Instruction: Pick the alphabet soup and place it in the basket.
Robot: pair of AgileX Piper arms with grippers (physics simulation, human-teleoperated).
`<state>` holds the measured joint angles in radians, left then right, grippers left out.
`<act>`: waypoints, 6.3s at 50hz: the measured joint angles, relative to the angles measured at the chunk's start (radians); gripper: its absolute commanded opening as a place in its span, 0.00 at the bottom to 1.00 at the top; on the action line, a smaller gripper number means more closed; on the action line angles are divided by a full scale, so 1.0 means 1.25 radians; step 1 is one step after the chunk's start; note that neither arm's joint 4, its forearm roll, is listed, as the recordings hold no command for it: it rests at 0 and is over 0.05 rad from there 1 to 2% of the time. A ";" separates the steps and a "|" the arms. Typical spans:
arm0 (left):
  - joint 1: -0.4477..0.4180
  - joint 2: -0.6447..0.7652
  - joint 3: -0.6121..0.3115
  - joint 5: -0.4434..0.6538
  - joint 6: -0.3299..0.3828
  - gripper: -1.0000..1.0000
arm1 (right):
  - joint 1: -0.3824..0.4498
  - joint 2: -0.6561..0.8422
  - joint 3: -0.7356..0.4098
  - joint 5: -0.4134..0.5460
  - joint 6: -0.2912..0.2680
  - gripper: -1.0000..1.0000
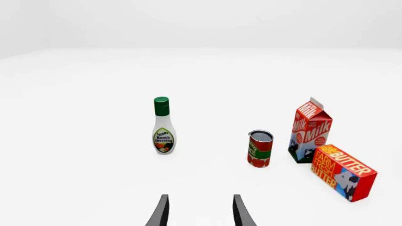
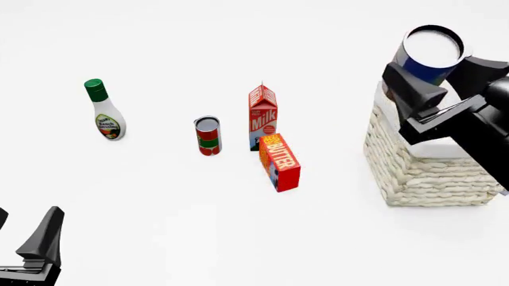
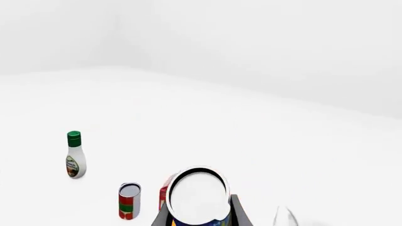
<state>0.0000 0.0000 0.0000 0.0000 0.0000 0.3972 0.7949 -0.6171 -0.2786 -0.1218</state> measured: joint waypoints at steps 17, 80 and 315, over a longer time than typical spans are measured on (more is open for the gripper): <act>0.000 0.000 0.000 0.000 0.000 1.00 | -0.093 -0.023 -0.065 0.086 0.009 0.00; 0.000 0.000 0.000 0.000 0.000 1.00 | -0.378 0.017 -0.061 0.160 -0.006 0.00; 0.000 0.000 0.000 0.000 0.000 1.00 | -0.466 0.550 -0.314 0.361 -0.181 0.00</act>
<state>0.0000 0.0000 0.0000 0.0000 0.0000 -0.1849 1.4825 -1.0096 0.1723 -0.3478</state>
